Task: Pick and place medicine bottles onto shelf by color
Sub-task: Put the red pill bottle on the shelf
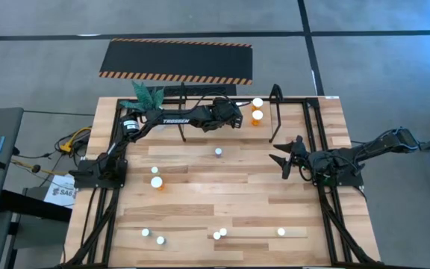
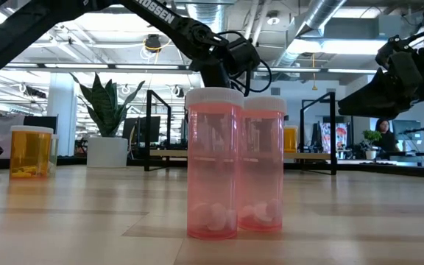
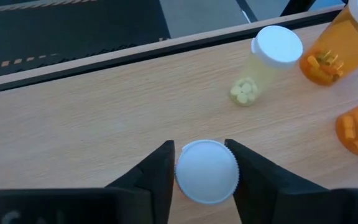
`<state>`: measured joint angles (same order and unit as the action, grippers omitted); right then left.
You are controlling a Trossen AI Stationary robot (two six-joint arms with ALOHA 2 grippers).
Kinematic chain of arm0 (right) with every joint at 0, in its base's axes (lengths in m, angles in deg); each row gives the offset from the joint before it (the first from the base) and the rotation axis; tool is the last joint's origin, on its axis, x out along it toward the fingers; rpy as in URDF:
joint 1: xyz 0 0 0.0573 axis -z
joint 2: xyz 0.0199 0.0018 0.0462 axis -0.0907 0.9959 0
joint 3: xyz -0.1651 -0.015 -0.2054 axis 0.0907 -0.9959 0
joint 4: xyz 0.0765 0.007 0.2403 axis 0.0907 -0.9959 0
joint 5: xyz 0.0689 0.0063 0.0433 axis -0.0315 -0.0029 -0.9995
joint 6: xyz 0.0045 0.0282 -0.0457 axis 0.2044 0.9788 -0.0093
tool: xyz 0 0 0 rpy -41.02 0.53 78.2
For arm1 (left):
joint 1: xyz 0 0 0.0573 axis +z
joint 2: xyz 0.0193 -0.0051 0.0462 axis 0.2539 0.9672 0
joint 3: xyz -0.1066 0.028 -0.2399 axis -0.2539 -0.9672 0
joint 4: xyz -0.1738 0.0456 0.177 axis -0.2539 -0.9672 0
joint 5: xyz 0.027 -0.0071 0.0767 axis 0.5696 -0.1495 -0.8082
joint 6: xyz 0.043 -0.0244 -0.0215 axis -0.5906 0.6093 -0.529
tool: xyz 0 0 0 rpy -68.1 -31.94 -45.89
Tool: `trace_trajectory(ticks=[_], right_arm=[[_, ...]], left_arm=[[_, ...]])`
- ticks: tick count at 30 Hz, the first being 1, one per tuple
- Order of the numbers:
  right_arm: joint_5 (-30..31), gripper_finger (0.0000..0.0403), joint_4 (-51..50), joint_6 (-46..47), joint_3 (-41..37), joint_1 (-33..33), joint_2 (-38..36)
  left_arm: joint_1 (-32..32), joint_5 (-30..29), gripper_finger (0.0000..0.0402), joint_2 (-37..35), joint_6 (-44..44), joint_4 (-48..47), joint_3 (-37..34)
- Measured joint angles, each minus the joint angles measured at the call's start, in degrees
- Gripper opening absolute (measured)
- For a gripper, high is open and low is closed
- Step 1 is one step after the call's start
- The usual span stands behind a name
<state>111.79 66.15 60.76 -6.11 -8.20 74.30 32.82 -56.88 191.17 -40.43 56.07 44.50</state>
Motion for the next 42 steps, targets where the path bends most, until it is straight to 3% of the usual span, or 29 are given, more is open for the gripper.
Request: trace_trajectory(ticks=[7, 21, 30, 42], right_arm=[[0.0, 0.0244, 0.0, 0.0, 0.0, 0.0, 0.0], [0.0, 0.0244, 0.0, 0.0, 0.0, 0.0, 0.0], [0.0, 0.0244, 0.0, 0.0, 0.0, 0.0, 0.0], [0.0, 0.0244, 0.0, 0.0, 0.0, 0.0, 0.0]], left_arm=[[0.0, 0.0, 0.0101, 0.0, -1.4, 0.7, 0.0], [0.9, -2.3, 0.0103, -0.1, -7.3, 5.9, 0.0], [2.8, -0.2, 0.0103, -0.1, -6.8, 6.0, 0.0], [3.0, -3.4, 0.0104, -0.1, -7.5, 5.5, 0.0]])
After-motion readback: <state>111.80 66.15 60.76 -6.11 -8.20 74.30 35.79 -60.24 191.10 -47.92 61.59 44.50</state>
